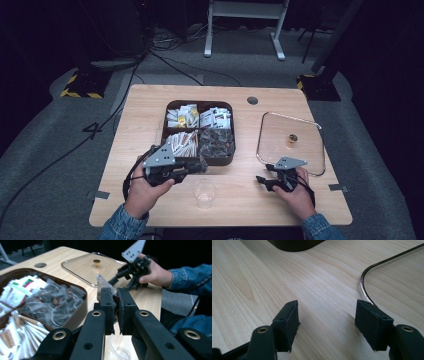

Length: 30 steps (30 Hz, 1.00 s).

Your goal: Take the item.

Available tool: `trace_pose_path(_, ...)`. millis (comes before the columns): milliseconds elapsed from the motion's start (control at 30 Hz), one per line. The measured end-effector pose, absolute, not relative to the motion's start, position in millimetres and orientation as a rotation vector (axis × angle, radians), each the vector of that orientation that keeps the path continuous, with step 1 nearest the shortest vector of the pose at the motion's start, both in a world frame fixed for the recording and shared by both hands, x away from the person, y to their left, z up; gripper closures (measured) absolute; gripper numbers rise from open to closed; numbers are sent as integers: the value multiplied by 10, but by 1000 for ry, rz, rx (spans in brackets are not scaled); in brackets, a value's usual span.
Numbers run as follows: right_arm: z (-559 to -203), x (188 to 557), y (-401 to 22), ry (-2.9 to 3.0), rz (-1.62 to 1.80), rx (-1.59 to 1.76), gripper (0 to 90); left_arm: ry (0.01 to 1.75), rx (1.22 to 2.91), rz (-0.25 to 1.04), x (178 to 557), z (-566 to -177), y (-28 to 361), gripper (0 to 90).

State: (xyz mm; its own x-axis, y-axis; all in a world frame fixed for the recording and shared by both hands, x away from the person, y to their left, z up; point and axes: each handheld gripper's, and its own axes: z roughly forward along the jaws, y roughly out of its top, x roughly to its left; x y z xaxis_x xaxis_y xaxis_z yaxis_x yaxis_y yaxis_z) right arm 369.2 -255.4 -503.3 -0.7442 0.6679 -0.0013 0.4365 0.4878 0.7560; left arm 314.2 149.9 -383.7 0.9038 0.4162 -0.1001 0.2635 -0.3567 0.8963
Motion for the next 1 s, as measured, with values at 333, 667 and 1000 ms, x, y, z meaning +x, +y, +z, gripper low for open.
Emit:
trace_pose_path(333, -5034, 3691, -2553, 2439, 1115, 933, 359, 466, 2002, 89, 3073, -4019, 1416, 842)
trace_pose_path(667, -5034, 3690, -2552, 2440, 1115, 934, 359, 434, 2088, 47, 3032, -4114, 1331, 842)
trace_pose_path(1000, -5034, 3690, -2552, 2440, 1115, 934, 360, 415, 2135, 4, 3037, -4150, 1291, 825)
